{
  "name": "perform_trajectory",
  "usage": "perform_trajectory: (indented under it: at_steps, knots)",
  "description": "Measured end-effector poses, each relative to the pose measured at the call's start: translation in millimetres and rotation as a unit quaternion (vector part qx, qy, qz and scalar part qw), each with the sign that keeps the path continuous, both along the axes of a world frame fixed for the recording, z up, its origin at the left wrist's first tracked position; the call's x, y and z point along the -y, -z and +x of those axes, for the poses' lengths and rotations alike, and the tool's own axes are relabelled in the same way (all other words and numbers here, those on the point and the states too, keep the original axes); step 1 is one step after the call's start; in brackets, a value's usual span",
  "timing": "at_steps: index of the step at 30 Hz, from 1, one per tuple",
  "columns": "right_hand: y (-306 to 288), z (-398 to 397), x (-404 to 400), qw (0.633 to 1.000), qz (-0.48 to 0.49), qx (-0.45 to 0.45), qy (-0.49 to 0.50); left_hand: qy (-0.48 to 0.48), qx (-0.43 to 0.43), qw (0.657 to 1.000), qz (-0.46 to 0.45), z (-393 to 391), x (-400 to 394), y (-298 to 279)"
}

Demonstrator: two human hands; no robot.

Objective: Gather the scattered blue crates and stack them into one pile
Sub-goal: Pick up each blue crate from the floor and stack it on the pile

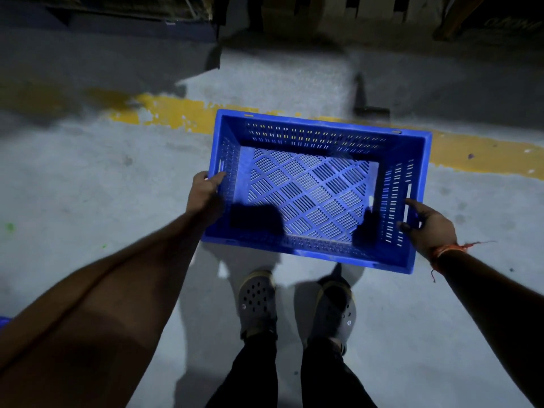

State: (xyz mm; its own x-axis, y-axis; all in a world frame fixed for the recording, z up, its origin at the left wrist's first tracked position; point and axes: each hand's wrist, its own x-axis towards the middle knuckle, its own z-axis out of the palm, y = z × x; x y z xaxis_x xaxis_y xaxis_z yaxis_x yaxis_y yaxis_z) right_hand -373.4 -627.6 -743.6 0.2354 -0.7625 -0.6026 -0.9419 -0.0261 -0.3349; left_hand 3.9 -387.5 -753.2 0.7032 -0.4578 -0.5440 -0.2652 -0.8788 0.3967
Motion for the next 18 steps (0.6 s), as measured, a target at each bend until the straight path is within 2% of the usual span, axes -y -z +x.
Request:
perform_trajectory:
  at_steps: [5, 10, 18]
  knots:
    - [-55.1, -3.4, -15.6, 0.999, -0.032, 0.034, -0.017, 0.057, 0.004, 0.998, -0.001, -14.2, 2.4, -70.4]
    - [-141.4, -13.9, -32.8, 0.996, -0.03, 0.075, -0.038, 0.083, 0.014, 0.995, -0.047, -39.9, 7.0, -168.5]
    - [-310.1, -64.3, -93.9, 0.981, -0.019, 0.176, 0.085, 0.153, -0.019, 0.972, -0.176, -138.3, -6.3, -341.3]
